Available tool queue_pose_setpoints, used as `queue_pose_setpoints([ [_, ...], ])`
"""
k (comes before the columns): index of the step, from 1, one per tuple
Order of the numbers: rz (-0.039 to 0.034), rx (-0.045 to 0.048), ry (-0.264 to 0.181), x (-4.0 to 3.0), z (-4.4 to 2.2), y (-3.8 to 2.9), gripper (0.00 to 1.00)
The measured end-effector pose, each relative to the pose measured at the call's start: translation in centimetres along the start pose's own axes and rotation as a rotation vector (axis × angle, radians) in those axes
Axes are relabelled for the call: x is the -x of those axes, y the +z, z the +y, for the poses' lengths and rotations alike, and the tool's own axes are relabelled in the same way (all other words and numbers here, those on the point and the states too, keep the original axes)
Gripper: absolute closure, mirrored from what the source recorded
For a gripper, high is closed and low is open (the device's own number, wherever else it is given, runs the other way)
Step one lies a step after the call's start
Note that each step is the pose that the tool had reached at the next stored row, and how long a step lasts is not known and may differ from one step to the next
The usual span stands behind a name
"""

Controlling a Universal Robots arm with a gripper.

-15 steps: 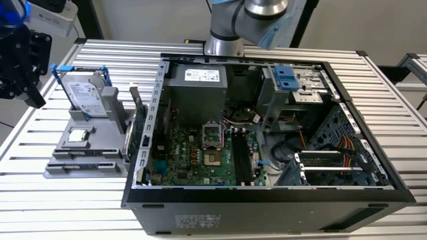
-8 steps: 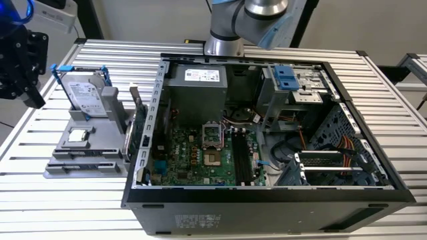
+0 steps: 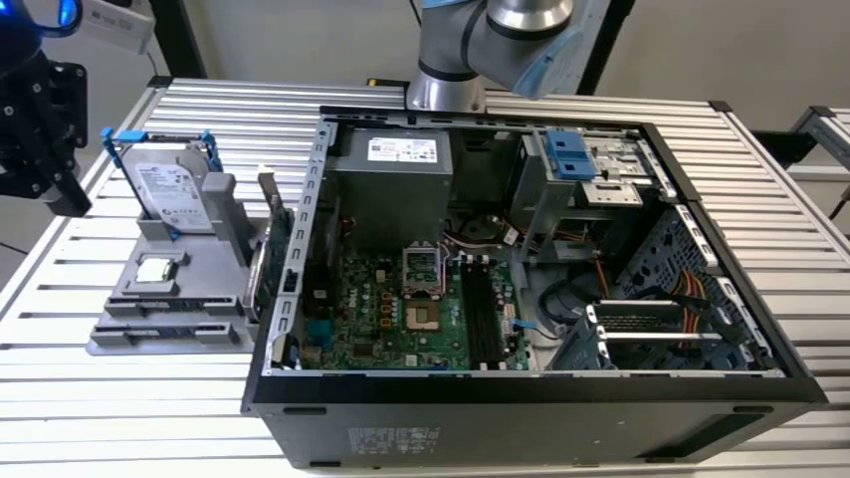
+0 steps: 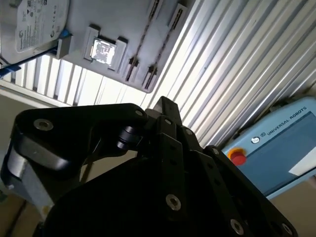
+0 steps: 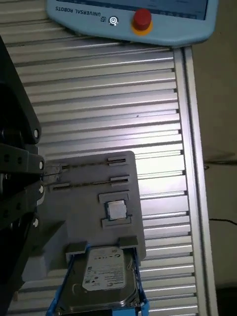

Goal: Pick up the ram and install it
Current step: 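Pick up the ram and move it above insertion slot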

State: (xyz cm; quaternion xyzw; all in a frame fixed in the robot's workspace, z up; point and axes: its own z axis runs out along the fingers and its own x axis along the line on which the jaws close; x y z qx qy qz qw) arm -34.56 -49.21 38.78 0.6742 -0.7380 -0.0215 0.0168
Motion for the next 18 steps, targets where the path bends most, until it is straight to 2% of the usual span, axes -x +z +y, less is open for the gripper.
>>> queue_pose_setpoints([
  [6, 0.0022, -0.0234, -0.083, 0.00, 0.00, 0.01, 1.00],
  [8, -0.0010, -0.0347, -0.101, -0.01, 0.00, 0.02, 1.00],
  [9, -0.0070, -0.0393, -0.107, -0.01, -0.01, 0.01, 1.00],
  [10, -0.0161, -0.0431, -0.111, -0.01, 0.00, 0.01, 1.00],
  [11, -0.0276, -0.0454, -0.115, 0.00, 0.00, 0.01, 1.00],
  [13, -0.0558, -0.0466, -0.122, 0.00, 0.01, 0.01, 1.00],
  [14, -0.0645, -0.0462, -0.125, 0.02, 0.00, 0.01, 1.00],
  [15, -0.0700, -0.0458, -0.129, 0.06, 0.01, 0.00, 1.00],
  [16, -0.0726, -0.0456, -0.135, 0.11, 0.01, 0.02, 1.00],
  [18, -0.0721, -0.0446, -0.159, 0.18, 0.01, 0.02, 1.00],
])
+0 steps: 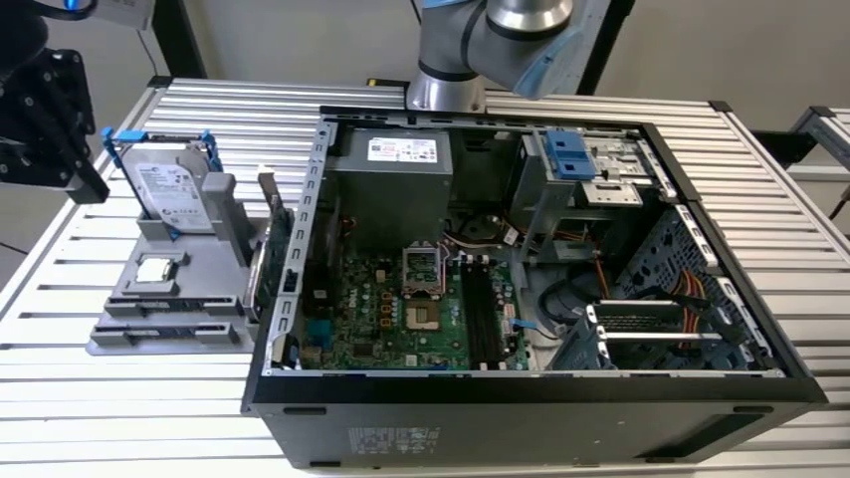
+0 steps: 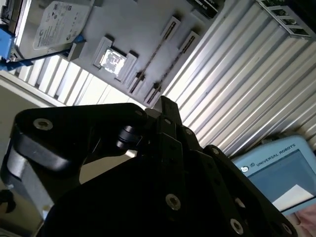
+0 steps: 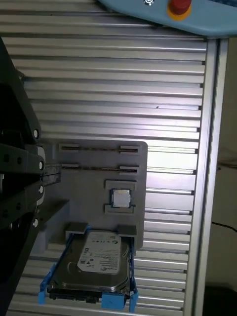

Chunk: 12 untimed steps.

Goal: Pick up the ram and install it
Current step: 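Pick up the ram and move it above insertion slot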

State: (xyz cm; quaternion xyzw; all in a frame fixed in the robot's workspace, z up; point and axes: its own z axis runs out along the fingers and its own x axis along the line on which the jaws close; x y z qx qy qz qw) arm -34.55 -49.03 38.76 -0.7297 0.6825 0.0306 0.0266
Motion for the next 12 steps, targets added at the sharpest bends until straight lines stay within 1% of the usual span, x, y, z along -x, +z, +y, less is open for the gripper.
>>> queue_pose_setpoints([
  [4, 0.0003, 0.0044, -0.054, 0.12, 0.00, 0.01, 1.00],
  [12, 0.0003, 0.0085, -0.106, 0.12, 0.00, 0.01, 1.00],
])
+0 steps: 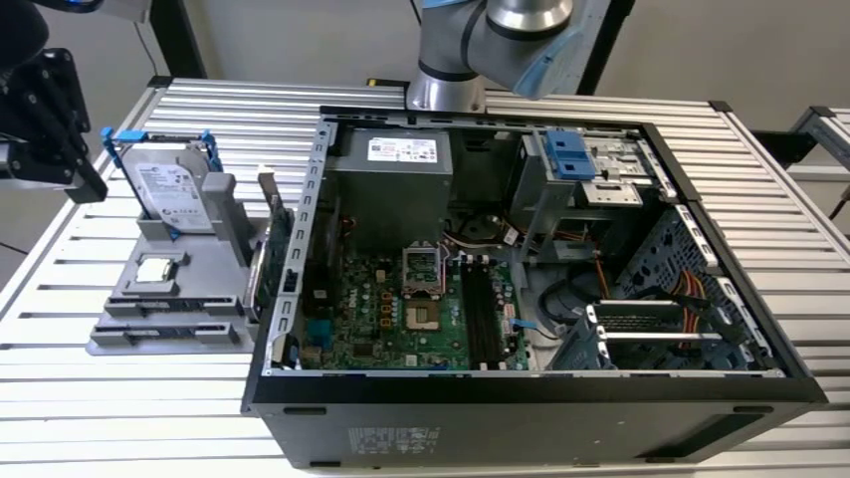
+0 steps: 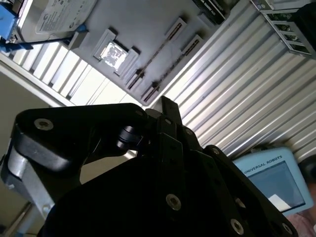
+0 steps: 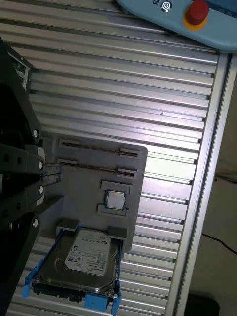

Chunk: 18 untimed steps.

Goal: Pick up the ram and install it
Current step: 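Pick up the ram and move it above insertion slot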

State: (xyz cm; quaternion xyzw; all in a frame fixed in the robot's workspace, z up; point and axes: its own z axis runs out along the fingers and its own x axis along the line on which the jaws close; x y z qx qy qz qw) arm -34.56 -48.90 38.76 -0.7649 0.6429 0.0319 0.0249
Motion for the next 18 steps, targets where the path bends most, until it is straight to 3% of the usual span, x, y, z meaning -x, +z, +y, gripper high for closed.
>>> queue_pose_setpoints([
  [6, 0.0001, 0.0032, -0.038, 0.00, 0.00, 0.00, 1.00],
  [7, 0.0001, 0.0036, -0.044, 0.00, 0.00, 0.00, 0.00],
  [15, 0.0004, 0.0079, -0.095, 0.01, 0.00, 0.00, 0.00],
  [18, 0.0002, 0.0058, -0.070, 0.04, -0.01, 0.02, 0.00],
])
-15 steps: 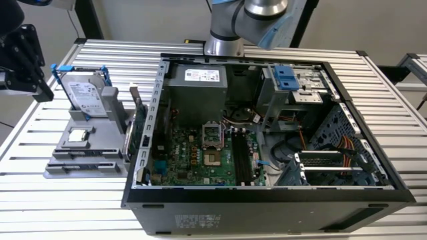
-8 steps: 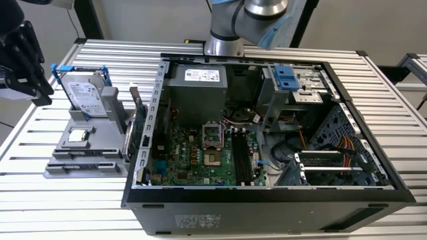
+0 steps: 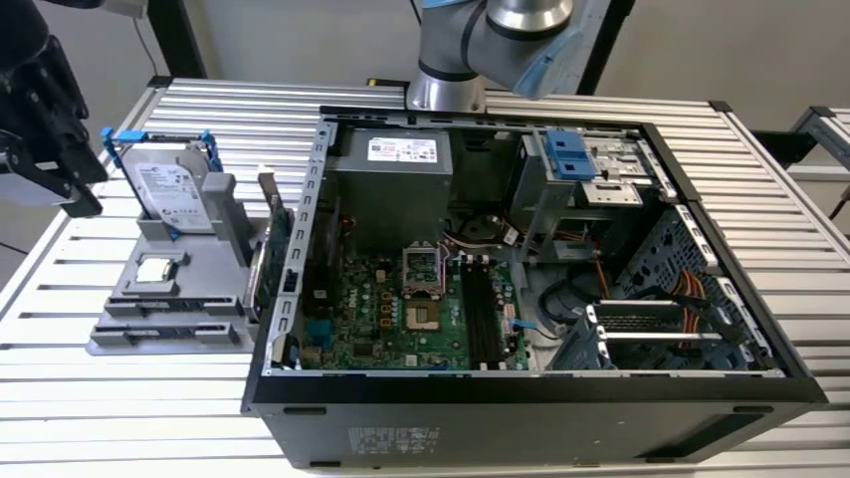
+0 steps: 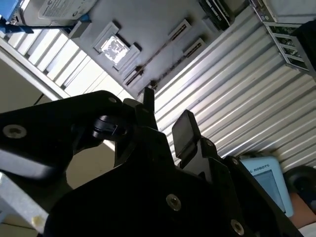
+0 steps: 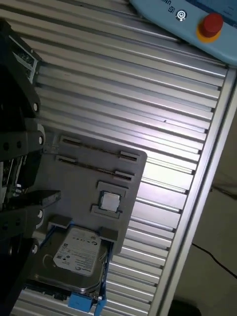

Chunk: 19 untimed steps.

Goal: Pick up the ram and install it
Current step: 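Pick up the ram and move it above insertion slot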

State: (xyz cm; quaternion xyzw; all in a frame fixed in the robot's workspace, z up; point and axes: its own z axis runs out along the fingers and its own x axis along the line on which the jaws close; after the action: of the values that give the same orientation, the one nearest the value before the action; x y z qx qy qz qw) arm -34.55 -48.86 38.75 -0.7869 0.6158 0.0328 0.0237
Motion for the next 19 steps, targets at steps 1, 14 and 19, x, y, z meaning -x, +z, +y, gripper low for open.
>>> queue_pose_setpoints([
  [1, -0.0001, -0.0015, 0.019, 0.00, 0.00, 0.02, 0.00],
  [14, -0.0005, -0.0128, 0.156, 0.00, 0.01, 0.14, 0.00],
  [19, -0.0006, -0.0146, 0.179, -0.01, 0.01, 0.20, 0.00],
])
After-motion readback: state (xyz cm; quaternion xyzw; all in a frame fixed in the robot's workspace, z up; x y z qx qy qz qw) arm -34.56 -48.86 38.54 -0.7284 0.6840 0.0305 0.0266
